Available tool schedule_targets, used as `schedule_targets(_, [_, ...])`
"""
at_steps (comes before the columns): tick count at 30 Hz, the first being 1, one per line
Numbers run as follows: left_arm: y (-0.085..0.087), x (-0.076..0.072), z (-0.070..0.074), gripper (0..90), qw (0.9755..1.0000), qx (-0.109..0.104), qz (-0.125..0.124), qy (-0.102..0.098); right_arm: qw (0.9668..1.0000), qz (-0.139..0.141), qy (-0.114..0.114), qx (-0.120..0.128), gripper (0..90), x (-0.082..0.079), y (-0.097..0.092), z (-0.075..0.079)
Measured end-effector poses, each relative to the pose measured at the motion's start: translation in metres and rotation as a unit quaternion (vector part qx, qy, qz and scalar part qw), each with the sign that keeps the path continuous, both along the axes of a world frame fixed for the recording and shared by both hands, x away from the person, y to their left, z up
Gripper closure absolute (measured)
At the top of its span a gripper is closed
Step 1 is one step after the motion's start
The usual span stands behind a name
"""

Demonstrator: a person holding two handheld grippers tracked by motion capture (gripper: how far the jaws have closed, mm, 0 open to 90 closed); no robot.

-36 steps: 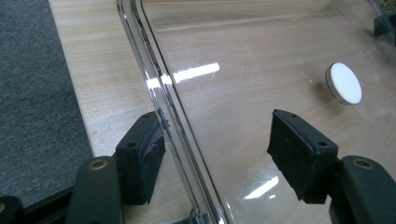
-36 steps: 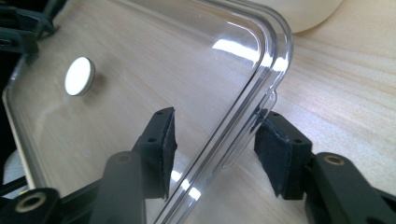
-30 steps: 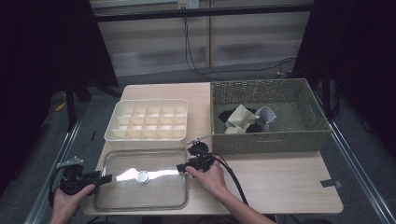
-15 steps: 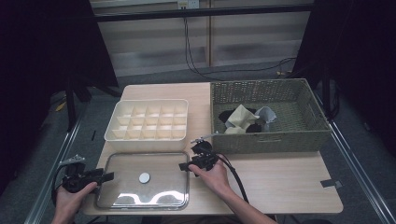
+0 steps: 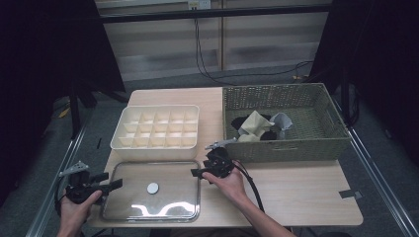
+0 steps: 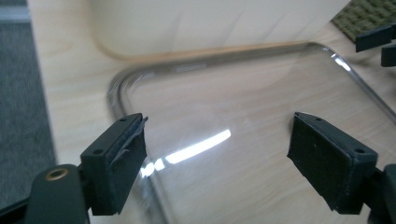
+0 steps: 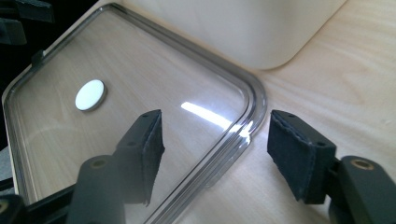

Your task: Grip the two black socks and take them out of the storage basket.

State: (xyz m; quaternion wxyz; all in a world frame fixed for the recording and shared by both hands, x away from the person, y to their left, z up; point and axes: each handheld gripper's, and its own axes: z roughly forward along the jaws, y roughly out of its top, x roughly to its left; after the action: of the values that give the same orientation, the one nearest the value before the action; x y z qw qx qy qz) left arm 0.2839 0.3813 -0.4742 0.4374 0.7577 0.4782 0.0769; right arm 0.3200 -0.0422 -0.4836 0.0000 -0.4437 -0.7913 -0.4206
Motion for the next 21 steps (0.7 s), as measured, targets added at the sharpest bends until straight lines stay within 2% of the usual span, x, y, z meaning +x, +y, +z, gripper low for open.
schedule_targets(4, [-0.010,0.001,0.002,19.0,0.9999,0.002,-0.008,-0.008,0.9999,0.006,-0.006,0.012,34.1,0.002,-0.005,0.005])
schedule_targets(6, [-0.016,0.000,0.005,19.4,0.9998,-0.001,-0.011,-0.020,0.9997,0.010,-0.010,0.019,34.2,0.002,-0.006,0.008])
schedule_targets(10, [-0.028,-0.001,0.015,23.5,0.9990,0.008,-0.029,-0.033,0.9994,0.019,-0.020,0.019,34.0,0.001,-0.007,0.015])
schedule_targets(12, [-0.037,-0.001,0.020,22.5,0.9984,0.010,-0.033,-0.045,0.9990,0.022,-0.029,0.027,34.1,0.000,-0.009,0.020])
schedule_targets(15, [-0.052,-0.001,0.030,20.0,0.9973,0.019,-0.055,-0.046,0.9985,0.022,-0.040,0.030,35.3,-0.001,-0.011,0.028])
schedule_targets(17, [-0.058,0.000,0.034,18.8,0.9967,0.014,-0.062,-0.049,0.9980,0.023,-0.047,0.037,36.0,-0.003,-0.014,0.034])
schedule_targets(21, [-0.076,-0.001,0.036,14.1,0.9958,0.000,-0.078,-0.048,0.9977,0.018,-0.055,0.034,37.7,-0.004,-0.021,0.045])
